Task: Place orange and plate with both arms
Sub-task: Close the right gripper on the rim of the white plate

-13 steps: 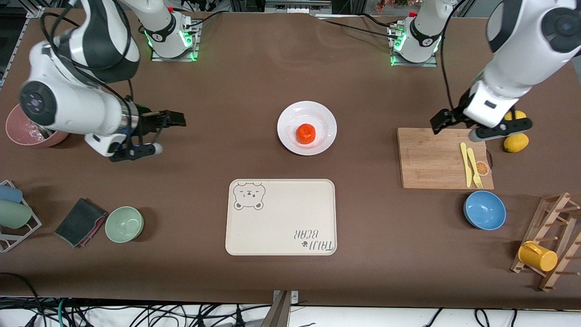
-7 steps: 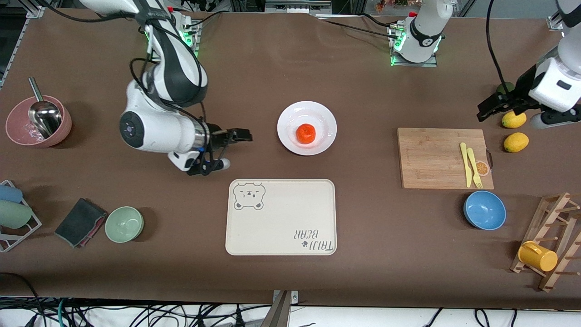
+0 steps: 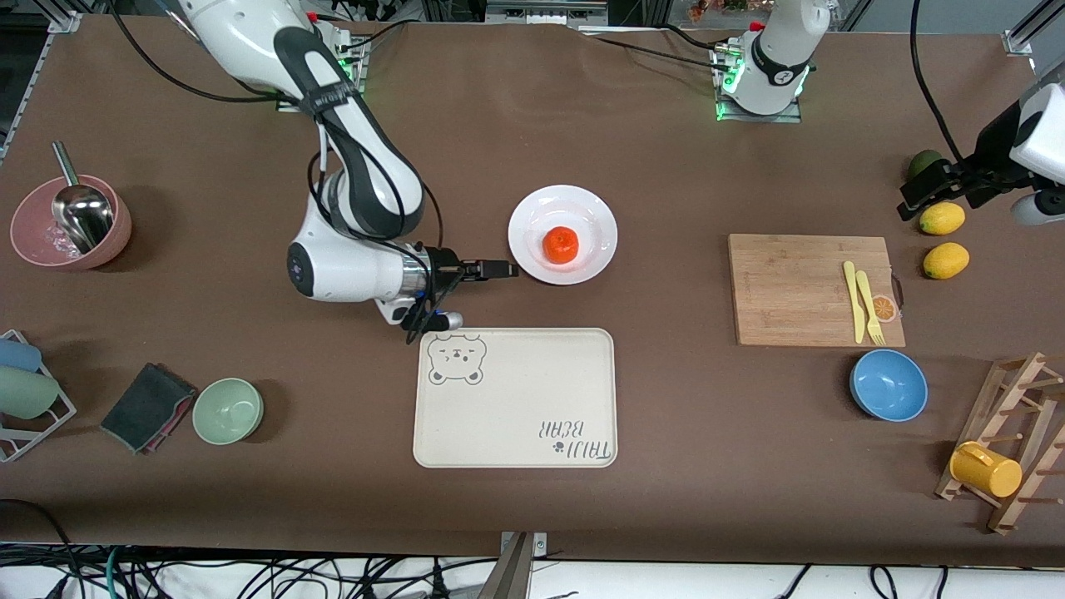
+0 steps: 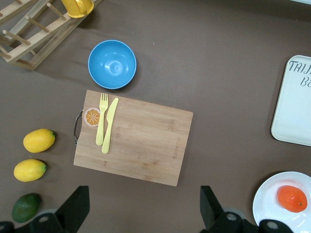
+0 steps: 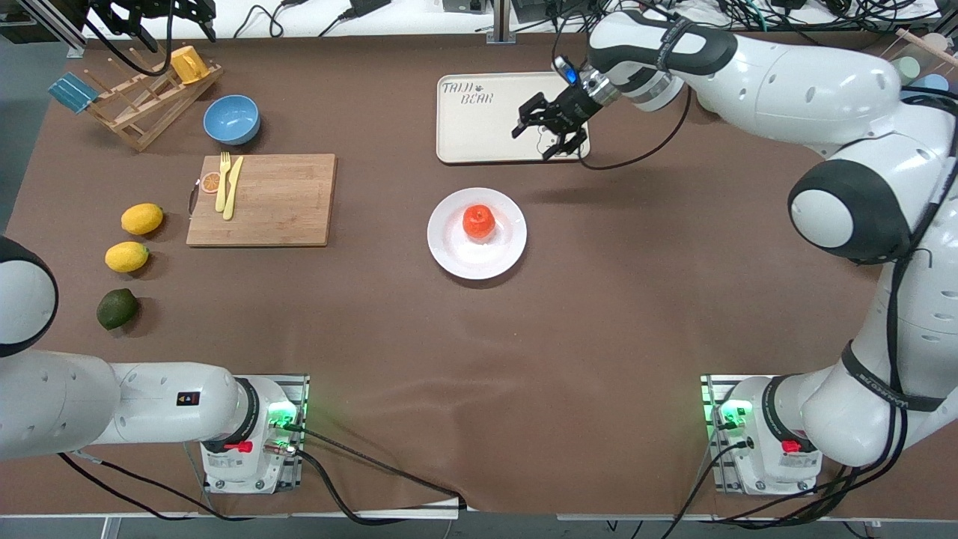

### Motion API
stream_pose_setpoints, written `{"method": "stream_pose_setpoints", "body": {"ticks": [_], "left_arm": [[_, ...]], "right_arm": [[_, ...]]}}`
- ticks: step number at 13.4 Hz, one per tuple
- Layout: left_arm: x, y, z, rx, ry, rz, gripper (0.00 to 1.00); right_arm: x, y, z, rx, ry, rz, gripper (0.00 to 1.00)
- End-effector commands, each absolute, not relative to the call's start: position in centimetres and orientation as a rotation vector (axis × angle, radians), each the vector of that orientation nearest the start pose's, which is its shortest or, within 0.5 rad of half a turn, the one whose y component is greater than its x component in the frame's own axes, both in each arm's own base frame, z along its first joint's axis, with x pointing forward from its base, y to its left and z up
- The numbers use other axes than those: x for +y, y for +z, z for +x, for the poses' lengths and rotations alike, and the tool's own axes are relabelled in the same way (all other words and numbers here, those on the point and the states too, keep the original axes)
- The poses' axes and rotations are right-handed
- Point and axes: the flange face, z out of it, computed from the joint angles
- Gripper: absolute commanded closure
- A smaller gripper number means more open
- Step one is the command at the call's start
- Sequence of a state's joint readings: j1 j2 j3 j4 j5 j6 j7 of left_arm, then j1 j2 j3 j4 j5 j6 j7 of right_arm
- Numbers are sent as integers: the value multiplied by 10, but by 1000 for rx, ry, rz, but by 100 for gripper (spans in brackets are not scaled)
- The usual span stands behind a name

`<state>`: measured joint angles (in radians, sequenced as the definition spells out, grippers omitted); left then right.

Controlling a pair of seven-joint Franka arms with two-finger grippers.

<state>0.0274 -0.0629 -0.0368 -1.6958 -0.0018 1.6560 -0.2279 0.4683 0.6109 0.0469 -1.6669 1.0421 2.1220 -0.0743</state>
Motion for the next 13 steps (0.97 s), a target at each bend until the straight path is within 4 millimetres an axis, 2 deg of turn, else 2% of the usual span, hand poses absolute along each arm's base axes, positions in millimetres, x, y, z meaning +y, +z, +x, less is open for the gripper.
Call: {"method": "stream_pose_setpoints", "body": {"ticks": [1, 4, 6, 8, 11, 13], "left_arm": [[-2, 610, 547, -322, -22, -3111, 0], [-1, 606, 549, -322, -10, -3109, 0], [5, 606, 548, -328, -5, -3105, 0], [0, 607, 549, -325, -9, -3102, 0], [3, 606, 549, -330, 1, -3101, 0], [3, 606, 547, -328, 13, -3102, 0]], "right_arm": [[365, 230, 566, 39, 364, -2210, 0], [366, 215, 560, -117, 296, -2151, 0], [363, 204, 549, -260, 270, -2124, 0], [360, 189, 539, -360, 238, -2109, 0], [350, 167, 525, -427, 238, -2103, 1], [346, 152, 517, -409, 251, -2115, 2]]}}
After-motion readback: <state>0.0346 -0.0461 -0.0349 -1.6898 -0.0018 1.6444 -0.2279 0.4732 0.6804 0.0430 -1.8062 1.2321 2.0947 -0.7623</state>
